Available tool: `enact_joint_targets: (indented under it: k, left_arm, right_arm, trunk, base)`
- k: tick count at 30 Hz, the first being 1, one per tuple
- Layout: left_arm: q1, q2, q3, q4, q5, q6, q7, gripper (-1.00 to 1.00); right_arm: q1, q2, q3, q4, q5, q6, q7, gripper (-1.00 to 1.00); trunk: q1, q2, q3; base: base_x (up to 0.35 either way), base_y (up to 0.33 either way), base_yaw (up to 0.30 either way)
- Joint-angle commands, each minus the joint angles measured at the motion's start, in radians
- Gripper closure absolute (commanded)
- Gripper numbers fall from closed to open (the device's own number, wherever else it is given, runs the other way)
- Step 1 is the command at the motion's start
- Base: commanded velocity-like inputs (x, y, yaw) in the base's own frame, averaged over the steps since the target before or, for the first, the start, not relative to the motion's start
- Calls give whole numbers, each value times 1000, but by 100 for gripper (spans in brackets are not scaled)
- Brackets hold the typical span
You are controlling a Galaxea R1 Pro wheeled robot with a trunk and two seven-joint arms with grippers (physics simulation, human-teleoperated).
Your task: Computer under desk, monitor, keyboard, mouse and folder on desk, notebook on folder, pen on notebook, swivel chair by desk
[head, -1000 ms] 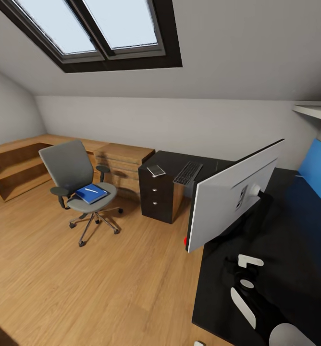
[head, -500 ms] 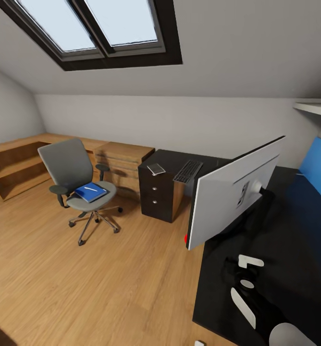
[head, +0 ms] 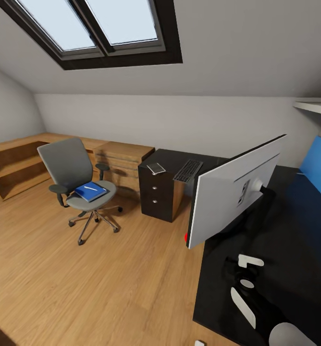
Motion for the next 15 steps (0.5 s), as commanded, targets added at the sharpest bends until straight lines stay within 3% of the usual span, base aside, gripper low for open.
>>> enact_joint_targets:
  k: [1,15]
  left_arm:
    - [0,0,2,-1,6,-1,-2,-100]
    - [0,1,3,2,6,-1,-2,-100]
  right_arm:
    - [-1,-1,8,1,-14,-3,-7,-100]
    - [-1,-3,1,1,-14,-1,-8,-100]
  trunk:
    - [0,-1,-1]
    - [0,-1,-1]
  base:
    - [0,0,0]
    - [0,0,0]
